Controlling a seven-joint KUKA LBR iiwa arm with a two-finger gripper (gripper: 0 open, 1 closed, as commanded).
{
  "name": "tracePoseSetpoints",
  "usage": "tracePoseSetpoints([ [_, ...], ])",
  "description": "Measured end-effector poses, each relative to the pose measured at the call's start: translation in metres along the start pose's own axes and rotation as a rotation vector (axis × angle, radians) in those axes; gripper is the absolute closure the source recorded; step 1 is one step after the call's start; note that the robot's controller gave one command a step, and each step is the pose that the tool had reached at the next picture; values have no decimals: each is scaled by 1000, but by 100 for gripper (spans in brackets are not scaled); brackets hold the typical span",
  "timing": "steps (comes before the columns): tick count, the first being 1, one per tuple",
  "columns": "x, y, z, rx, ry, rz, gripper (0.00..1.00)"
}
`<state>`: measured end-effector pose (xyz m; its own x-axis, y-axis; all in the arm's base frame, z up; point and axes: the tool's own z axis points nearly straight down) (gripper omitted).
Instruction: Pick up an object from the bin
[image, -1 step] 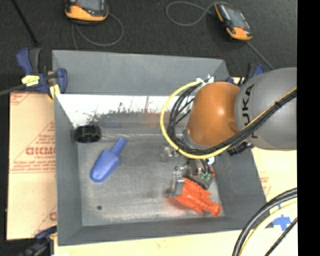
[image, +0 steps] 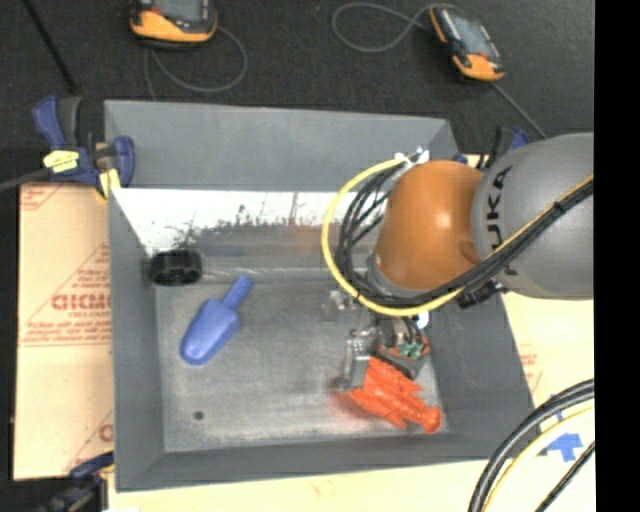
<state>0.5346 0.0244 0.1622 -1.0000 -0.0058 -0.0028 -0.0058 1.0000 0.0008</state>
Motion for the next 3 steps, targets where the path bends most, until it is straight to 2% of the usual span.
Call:
tracePoseSetpoints([
  [1,15,-9,2,1,-3,-49,0],
  [2,37,-42,24,2,0,-112,0],
  [3,28,-50,55,3,0,-178,0],
])
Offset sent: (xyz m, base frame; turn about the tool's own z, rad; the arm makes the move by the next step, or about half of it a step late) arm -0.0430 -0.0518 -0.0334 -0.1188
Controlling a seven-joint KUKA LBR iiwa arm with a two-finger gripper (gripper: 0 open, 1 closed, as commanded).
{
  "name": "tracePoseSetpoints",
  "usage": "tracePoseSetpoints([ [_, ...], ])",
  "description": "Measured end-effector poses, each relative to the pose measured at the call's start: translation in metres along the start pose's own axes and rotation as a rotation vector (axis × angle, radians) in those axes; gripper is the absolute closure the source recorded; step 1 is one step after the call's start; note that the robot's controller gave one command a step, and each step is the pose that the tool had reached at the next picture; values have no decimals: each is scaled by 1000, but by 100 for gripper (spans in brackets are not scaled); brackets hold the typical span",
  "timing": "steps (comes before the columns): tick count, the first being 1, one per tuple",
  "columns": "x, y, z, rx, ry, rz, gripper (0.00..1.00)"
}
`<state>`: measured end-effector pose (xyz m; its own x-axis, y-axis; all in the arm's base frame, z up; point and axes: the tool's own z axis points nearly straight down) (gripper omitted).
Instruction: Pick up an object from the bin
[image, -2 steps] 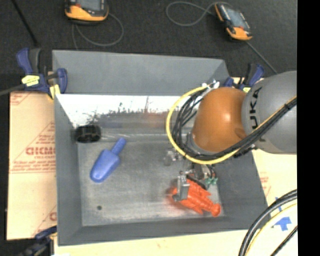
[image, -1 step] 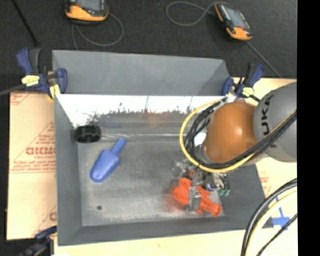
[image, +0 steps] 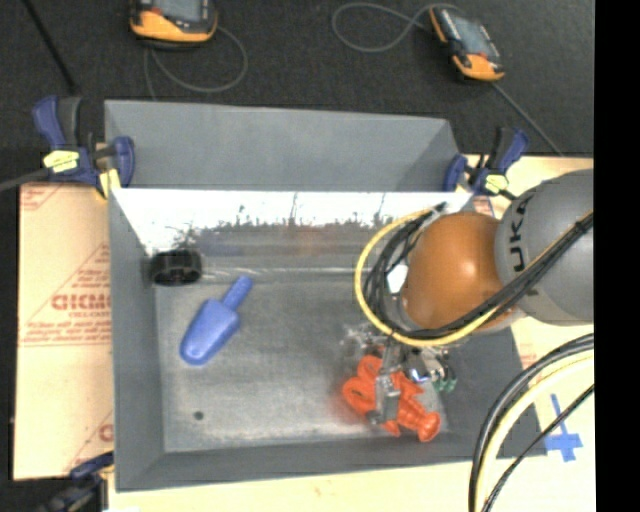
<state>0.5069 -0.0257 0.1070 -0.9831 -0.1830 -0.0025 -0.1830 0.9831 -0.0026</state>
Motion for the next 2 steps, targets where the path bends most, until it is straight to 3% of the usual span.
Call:
tracePoseSetpoints([
  [1,-3,-10,21,-4,3,12,0],
  [2,3,-14,36,-4,3,136,100],
])
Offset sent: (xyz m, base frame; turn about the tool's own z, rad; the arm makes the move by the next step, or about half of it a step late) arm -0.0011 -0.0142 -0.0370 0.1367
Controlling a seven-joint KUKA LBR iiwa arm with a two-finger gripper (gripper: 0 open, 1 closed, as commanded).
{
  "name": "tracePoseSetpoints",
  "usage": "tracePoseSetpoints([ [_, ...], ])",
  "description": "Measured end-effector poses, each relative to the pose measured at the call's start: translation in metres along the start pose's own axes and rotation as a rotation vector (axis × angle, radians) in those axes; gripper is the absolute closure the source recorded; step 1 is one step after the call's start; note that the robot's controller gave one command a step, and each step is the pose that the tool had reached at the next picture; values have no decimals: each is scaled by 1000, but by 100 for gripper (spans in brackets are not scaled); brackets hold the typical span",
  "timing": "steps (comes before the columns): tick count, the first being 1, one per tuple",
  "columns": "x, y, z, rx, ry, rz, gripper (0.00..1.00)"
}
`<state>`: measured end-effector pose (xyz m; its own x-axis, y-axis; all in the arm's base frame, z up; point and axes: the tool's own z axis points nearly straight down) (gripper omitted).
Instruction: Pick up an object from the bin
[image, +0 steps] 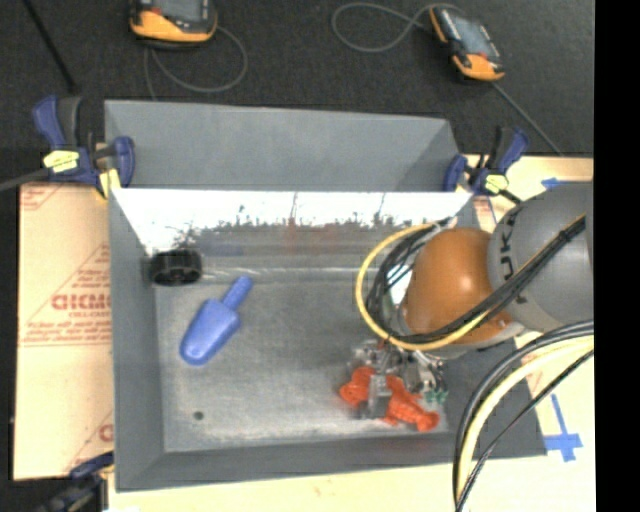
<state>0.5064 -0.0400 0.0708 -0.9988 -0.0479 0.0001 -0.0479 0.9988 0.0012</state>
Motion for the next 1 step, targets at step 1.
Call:
tracePoseSetpoints([
  [1,0,0,0,0,0,0,100],
])
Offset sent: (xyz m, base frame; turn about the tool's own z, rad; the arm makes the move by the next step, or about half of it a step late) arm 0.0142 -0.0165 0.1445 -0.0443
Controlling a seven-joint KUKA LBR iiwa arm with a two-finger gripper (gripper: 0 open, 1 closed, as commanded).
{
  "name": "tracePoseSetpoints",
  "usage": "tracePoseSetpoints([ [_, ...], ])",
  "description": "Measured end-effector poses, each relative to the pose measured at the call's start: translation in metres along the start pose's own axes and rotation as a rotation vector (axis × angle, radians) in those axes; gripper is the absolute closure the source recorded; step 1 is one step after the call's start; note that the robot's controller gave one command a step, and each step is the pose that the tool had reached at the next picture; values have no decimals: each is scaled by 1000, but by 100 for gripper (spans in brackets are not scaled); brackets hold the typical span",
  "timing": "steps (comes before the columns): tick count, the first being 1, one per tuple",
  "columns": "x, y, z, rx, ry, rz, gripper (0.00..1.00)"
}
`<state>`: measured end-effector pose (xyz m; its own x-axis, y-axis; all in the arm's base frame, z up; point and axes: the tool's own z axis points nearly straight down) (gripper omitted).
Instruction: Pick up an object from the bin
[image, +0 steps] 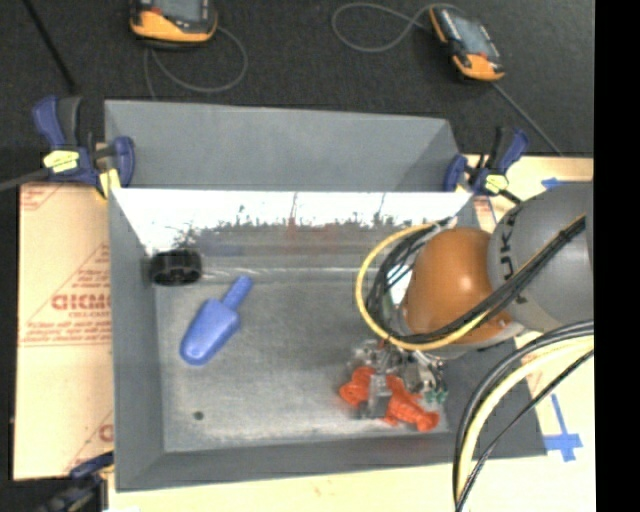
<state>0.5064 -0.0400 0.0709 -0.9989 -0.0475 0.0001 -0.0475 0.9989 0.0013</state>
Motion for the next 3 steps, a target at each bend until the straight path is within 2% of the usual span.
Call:
tracePoseSetpoints([
  [1,1,0,-3,0,2,-2,100],
  [2,2,4,-47,3,-7,-106,100],
  [3,7,-3,-26,2,-2,-387,100],
])
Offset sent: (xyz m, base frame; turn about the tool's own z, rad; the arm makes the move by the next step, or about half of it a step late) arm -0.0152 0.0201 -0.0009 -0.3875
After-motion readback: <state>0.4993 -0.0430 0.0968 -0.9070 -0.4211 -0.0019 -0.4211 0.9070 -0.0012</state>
